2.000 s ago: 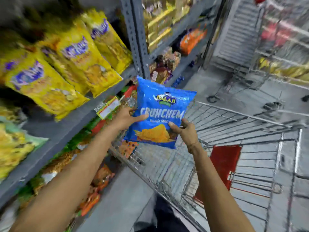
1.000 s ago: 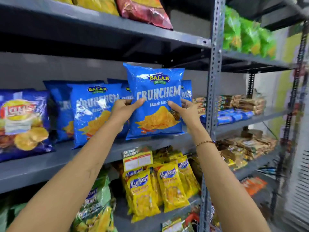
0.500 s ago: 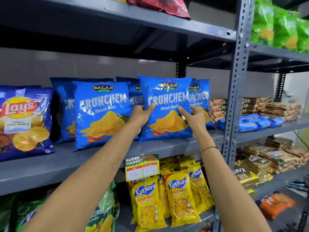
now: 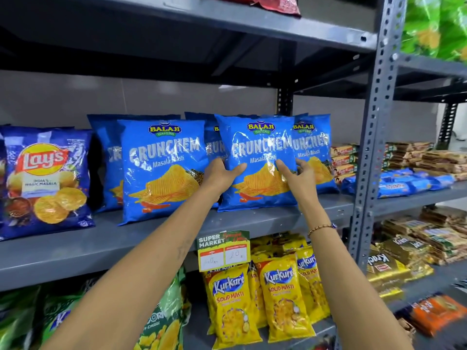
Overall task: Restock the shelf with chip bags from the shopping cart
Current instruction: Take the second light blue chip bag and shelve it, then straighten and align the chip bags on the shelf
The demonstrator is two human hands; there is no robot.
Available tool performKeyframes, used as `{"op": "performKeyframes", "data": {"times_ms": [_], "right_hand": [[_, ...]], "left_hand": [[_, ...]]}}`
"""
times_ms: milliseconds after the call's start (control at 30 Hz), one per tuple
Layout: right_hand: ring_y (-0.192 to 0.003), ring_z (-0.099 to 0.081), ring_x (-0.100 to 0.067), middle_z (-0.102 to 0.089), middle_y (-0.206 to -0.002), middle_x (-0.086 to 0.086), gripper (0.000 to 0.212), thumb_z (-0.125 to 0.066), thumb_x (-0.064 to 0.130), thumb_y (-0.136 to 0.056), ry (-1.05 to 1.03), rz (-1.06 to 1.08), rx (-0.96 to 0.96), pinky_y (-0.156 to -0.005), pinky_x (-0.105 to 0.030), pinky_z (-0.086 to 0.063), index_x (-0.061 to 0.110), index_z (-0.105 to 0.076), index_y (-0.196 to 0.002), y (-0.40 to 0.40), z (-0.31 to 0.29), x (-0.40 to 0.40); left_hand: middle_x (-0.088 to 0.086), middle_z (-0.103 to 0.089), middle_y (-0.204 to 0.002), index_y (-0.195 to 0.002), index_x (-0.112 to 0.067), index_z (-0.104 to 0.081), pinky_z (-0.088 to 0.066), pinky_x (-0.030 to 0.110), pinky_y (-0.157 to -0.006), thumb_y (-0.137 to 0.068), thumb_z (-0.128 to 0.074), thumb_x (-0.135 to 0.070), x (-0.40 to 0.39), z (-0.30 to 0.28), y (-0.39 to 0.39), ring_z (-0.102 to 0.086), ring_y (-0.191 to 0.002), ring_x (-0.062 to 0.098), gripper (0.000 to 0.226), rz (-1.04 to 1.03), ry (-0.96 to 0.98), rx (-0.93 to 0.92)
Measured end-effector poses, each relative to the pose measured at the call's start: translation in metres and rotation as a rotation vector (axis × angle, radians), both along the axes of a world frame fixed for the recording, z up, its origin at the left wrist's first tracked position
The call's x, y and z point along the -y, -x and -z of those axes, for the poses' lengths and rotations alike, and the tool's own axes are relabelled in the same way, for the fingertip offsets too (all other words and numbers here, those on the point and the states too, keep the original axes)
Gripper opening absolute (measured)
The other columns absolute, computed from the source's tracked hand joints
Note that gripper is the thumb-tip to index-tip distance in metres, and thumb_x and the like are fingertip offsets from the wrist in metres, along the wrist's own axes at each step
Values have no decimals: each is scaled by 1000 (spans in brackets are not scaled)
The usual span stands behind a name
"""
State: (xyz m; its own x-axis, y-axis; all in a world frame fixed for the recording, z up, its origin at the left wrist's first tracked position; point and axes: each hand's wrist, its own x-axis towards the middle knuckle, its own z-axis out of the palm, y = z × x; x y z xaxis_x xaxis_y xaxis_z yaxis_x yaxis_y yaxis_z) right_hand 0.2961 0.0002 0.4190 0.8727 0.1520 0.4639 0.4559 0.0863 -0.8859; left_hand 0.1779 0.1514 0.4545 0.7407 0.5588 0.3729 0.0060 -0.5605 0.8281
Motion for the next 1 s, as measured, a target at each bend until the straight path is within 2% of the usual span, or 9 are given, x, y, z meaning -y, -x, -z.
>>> {"op": "performKeyframes", "data": {"times_ms": [167, 267, 400, 533, 633, 733, 800, 900, 1000], "right_hand": [[-120, -47, -23, -52, -129, -9, 48, -60, 37, -86, 52, 343, 197, -101, -43, -43, 13, -50, -126, 28, 5, 2], [-106, -50, -21, -58, -111, -8, 22, -53, 18, -90, -83, 464, 437, -93, -29, -39, 9, -58, -109, 66, 2, -14], [-86, -54, -13, -65, -95, -7, 14, -53, 5, -86, -84, 156, 599, -80, -22, -43, 7, -64, -94, 127, -7, -54], [-70, -59, -10, -68, -85, -6, 15, -54, -2, -83, -47, -202, 577, -63, -6, -43, 6, -66, -84, 188, -11, -104], [-71, -62, -15, -65, -83, 1, 12, -55, 5, -86, 48, -429, 466, -65, -23, -54, 7, -65, -92, 224, -12, -145], [-87, -64, -22, -66, -104, -8, 30, -61, 16, -87, 275, -540, 393, -82, -38, -52, 8, -58, -115, 252, -14, -184], [-95, -61, -26, -66, -109, -12, 36, -66, 23, -84, 402, -539, 407, -78, -29, -42, 9, -55, -116, 264, -14, -208], [-91, -55, -28, -60, -86, -5, 23, -70, 30, -81, 559, -528, 409, -64, -26, -29, 18, -51, -88, 270, -7, -235], [-107, -58, -36, -61, -115, -21, 55, -72, 35, -79, 671, -497, 344, -75, -35, -40, -1, -50, -114, 269, -3, -251]], "left_hand": [[18, -46, -133, -131, 0, -41, -42, 42, -93, -88, -62, -33, 17, 9, 24, -48, -120, 35, 59, -244, -479, -17], [11, -54, -126, -130, -8, -47, -44, 39, -93, -88, -62, -28, 19, 13, 53, -55, -113, 28, 49, -273, -551, 117], [2, -71, -96, -97, -15, -67, -47, 25, -74, -83, -65, -25, -6, 15, 115, -63, -77, 14, 18, -264, -437, 253], [1, -72, -87, -87, -13, -70, -43, 18, -67, -83, -65, -21, -48, 13, 179, -59, -67, 12, 10, -387, -419, 269], [4, -70, -98, -98, -12, -67, -46, 23, -76, -85, -63, -20, -84, 15, 223, -61, -81, 15, 16, -530, -435, 248], [14, -58, -118, -116, -8, -56, -41, 37, -96, -86, -62, -21, -122, 20, 262, -49, -113, 30, 33, -739, -426, 238], [20, -53, -123, -122, -4, -51, -34, 45, -103, -85, -65, -27, -147, 21, 283, -40, -121, 35, 46, -837, -393, 163], [25, -41, -139, -134, 1, -38, -26, 48, -108, -82, -63, -49, -177, 24, 302, -30, -132, 39, 77, -807, -347, -136], [24, -41, -142, -129, 1, -44, -30, 47, -111, -80, -57, -60, -191, 28, 309, -32, -135, 39, 78, -631, -297, -406]]}}
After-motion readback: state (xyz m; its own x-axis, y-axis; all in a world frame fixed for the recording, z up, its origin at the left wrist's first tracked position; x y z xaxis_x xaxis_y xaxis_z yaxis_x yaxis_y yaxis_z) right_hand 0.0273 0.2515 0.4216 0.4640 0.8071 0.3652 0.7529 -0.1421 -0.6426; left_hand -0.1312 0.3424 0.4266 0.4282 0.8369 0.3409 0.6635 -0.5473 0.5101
